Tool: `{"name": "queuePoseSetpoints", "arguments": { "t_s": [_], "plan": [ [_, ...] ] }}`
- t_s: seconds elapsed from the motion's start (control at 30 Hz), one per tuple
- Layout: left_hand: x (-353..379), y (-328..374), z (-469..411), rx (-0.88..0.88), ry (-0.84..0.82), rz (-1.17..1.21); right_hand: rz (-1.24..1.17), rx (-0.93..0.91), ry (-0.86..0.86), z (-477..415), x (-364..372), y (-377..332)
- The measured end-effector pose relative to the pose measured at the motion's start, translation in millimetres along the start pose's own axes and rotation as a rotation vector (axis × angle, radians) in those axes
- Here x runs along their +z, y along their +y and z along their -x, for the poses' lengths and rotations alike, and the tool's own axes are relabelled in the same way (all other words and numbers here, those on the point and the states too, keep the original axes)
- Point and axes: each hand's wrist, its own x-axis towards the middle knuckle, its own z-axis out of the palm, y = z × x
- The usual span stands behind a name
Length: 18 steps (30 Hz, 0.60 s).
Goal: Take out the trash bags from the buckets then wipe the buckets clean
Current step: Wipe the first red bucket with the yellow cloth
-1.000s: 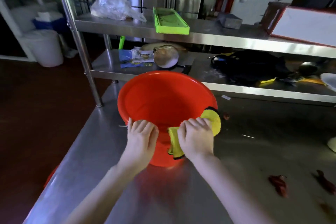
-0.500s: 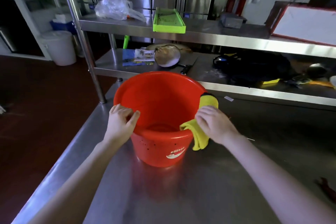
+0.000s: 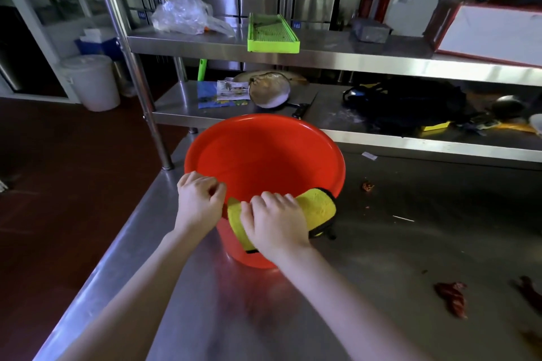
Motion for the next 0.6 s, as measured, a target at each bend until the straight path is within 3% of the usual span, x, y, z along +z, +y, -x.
{"name": "queuePoseSetpoints", "arguments": {
  "t_s": [0.17, 0.27, 0.47, 0.6],
  "plan": [
    [-3, -10, -8, -0.011, -0.073, 0.04, -0.15, -0.159, -0.077, 2, -19, 101],
    [-6, -18, -11, 0.019, -0.118, 0.022, -0.158, -0.119, -0.219, -5, -25, 145],
    [-20, -15, -17, 0.085, -0.132, -0.126, -0.094, 0.118, 0.011, 0, -4, 86],
    [-3, 24, 27, 0.149, -0.074, -0.236, -0.02, 0.178, 0.014, -10, 5, 10]
  ]
}}
